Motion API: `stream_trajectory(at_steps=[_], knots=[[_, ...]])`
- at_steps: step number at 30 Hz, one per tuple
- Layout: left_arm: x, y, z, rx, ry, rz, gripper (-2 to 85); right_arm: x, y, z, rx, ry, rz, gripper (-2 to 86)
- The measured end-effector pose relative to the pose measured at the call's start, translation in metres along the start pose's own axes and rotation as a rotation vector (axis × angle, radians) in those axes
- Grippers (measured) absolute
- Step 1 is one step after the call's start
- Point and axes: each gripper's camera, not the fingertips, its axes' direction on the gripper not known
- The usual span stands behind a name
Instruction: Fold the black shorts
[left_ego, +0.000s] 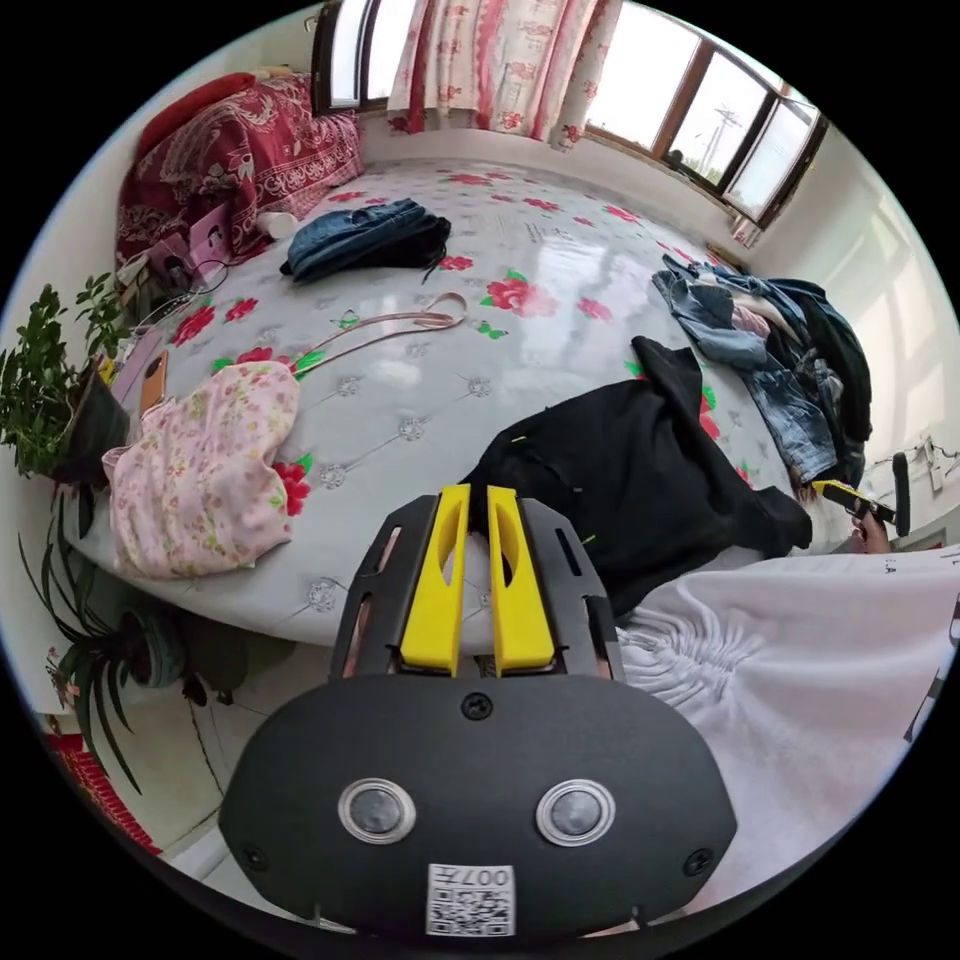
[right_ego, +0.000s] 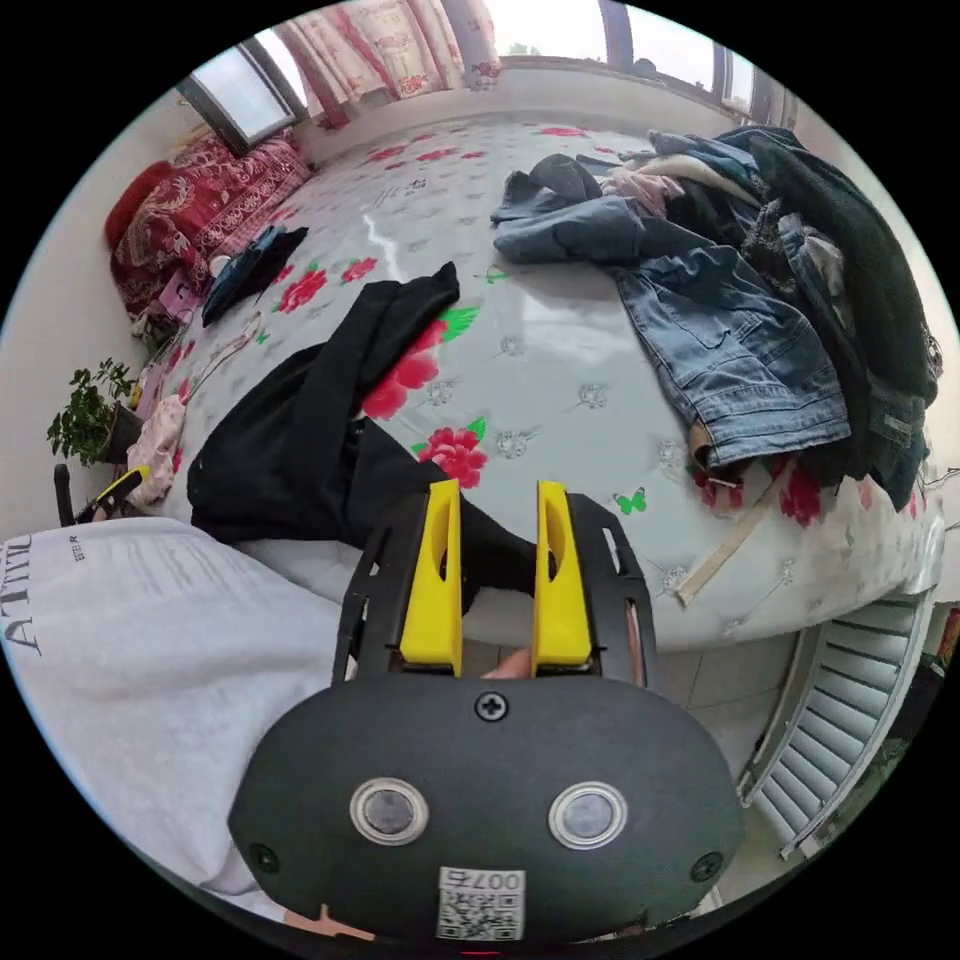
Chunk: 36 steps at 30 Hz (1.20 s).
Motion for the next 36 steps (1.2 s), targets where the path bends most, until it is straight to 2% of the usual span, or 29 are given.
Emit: stream_trajectory(at_steps=[3,5,9,12,14,16,18,20,23,25,28,32,36], knots=[[-0.002,-0.010,0.011,-0.001,0.038,-0.027,7.3,-0.036,-0.052,0.017,0.046,-0.081,-0.125,8.8],[0.012,-0.019,0.041,-0.064,0.044,0.015,9.9,-0.062,-0.087,0.036,0.045,-0.128,-0.197,9.3],[0.036,-0.029,0.099,-0.199,-0.040,0.075,11.1,-0.105,-0.161,0.105,-0.064,-0.197,-0.251,10.2],[0.053,-0.024,0.150,-0.320,-0.181,0.126,8.9,-0.124,-0.192,0.163,-0.181,-0.085,-0.242,10.2],[0.067,-0.013,0.152,-0.261,-0.242,0.209,7.7,-0.129,-0.199,0.191,-0.247,-0.042,-0.226,9.6],[0.069,-0.008,0.151,-0.270,-0.256,0.244,6.3,-0.138,-0.195,0.224,-0.350,0.011,-0.248,7.0],[0.061,-0.006,0.142,-0.260,-0.245,0.235,1.6,-0.148,-0.186,0.221,-0.283,0.129,-0.312,3.8],[0.037,-0.006,0.110,-0.194,-0.183,0.136,-0.2,-0.149,-0.181,0.213,-0.298,0.106,-0.371,1.5],[0.007,-0.002,0.047,-0.055,-0.053,0.046,-0.8,-0.120,-0.171,0.134,-0.054,-0.049,-0.315,0.2],[-0.008,0.000,0.000,0.053,0.007,0.019,-0.9,-0.087,-0.148,0.049,0.171,-0.145,-0.275,-0.1],[-0.028,0.006,-0.081,0.275,0.088,-0.005,-1.0,-0.054,-0.103,-0.046,0.403,-0.165,-0.251,-0.3],[-0.034,0.026,-0.178,0.632,0.218,0.058,-1.0,-0.033,-0.040,-0.128,0.625,-0.223,-0.256,-0.3],[-0.020,0.035,-0.233,0.824,0.229,0.128,-1.0,-0.036,0.011,-0.172,0.806,-0.236,-0.226,-0.3]])
